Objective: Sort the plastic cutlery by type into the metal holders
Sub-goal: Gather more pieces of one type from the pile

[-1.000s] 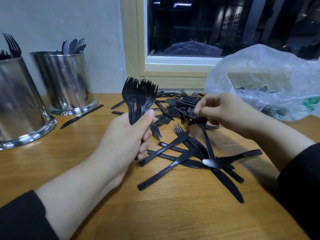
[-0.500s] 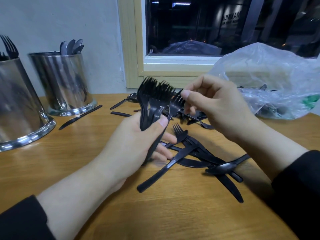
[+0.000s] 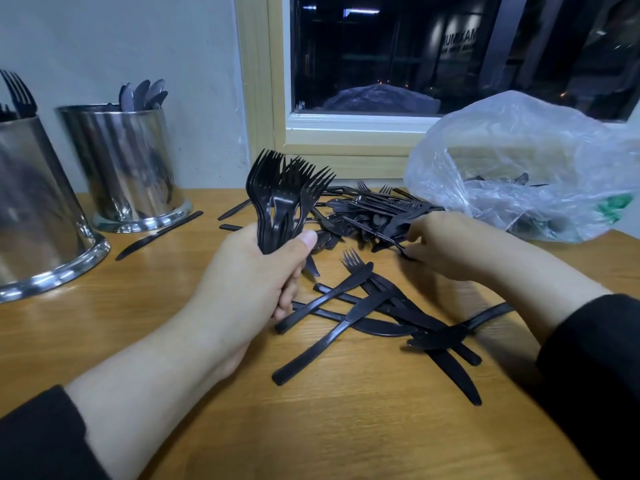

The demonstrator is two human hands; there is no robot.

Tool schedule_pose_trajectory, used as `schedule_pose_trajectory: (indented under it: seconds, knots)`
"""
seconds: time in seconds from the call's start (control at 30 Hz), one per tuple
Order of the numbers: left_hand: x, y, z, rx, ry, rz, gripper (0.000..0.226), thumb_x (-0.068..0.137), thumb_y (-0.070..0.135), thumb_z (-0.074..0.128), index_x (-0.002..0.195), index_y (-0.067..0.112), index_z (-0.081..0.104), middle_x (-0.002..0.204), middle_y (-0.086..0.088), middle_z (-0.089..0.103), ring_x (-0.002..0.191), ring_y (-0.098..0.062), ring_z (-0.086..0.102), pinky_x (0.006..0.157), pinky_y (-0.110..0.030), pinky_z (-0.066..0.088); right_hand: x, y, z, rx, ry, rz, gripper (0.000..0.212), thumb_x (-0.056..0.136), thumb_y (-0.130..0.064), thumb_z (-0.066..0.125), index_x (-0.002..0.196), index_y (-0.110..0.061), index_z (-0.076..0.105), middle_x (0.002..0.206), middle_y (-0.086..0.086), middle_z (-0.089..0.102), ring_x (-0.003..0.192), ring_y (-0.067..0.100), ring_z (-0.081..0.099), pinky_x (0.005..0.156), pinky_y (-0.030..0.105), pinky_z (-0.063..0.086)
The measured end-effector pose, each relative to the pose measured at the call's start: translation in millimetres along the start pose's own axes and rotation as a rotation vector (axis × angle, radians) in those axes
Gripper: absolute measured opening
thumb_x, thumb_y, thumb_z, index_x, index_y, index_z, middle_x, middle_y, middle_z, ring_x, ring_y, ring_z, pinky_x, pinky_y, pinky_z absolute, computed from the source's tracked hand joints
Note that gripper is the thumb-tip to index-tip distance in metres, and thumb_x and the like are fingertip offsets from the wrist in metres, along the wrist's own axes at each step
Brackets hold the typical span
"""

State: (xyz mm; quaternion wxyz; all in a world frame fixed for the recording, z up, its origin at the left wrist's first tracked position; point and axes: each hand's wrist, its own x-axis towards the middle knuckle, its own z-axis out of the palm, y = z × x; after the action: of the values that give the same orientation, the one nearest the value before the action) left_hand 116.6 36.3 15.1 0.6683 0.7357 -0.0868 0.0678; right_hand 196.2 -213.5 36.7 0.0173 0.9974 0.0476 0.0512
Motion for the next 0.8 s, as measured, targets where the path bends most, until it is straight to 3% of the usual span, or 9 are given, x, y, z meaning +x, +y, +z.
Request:
schedule_pose_trajectory:
  seconds: [0.17,0.43,0.53,0.63,0.7,0.8]
  knots:
    - [0,2,-1,-0.031,0.026,-0.015,0.03,0.097,0.035,0.065,0.081,0.014,0.052,0.07,-0.009,0.046,0.054,-0.02,0.038,0.046,-0.029,0.035,0,4,-1,0.128,-0.09,0.044,0.03,0.096,-0.036,0.064,0.123,-0.024,0.067,0.115,0.002,0.066,0.096,0.021,0.059,0.078,0.029,0.044]
    - [2,3,-4,0.01,0.069,0.025,0.034,0.097,0.038,0.064,0.073,0.017,0.051,0.066,-0.008,0.047,0.055,-0.023,0.04,0.051,-0.034,0.038,-2,-1,-4,0.253,-0.056,0.003,0.033,0.089,-0.026,0.075,0.12,-0.019,0.071,0.1,-0.003,0.063,0.091,0.015,0.056,0.076,0.025,0.041]
    - [2,5,-4,0.038,0.107,0.088,0.033,0.099,0.033,0.061,0.075,0.014,0.051,0.062,-0.004,0.05,0.051,-0.019,0.045,0.048,-0.032,0.042,2,-3,0,0.326,0.059,-0.034,0.015,0.092,-0.019,0.069,0.106,-0.017,0.073,0.089,-0.005,0.068,0.075,0.012,0.056,0.065,0.025,0.039]
    - [3,7,-5,0.053,0.162,0.156,0.033,0.101,0.031,0.058,0.076,0.008,0.056,0.06,-0.004,0.058,0.051,-0.021,0.056,0.05,-0.031,0.049,3,-5,0,0.485,0.302,-0.104,0.004,0.096,-0.02,0.064,0.095,-0.021,0.068,0.076,-0.014,0.06,0.071,0.003,0.054,0.061,0.015,0.038]
    - [4,8,-6,0.076,0.22,0.215,0.03,0.102,0.029,0.057,0.08,0.008,0.061,0.065,-0.005,0.067,0.059,-0.022,0.068,0.061,-0.036,0.057,0,-9,-6,0.563,0.439,-0.189,0.006,0.099,-0.023,0.06,0.098,-0.025,0.066,0.08,-0.015,0.059,0.076,0.0,0.055,0.066,0.016,0.04]
    - [8,6,-10,0.131,0.312,0.283,0.024,0.103,0.028,0.057,0.085,0.018,0.069,0.077,0.001,0.075,0.078,-0.019,0.075,0.08,-0.045,0.061,-8,-20,-10,0.458,0.481,-0.411,0.013,0.1,-0.022,0.057,0.109,-0.024,0.066,0.094,-0.012,0.061,0.085,0.007,0.056,0.076,0.028,0.047]
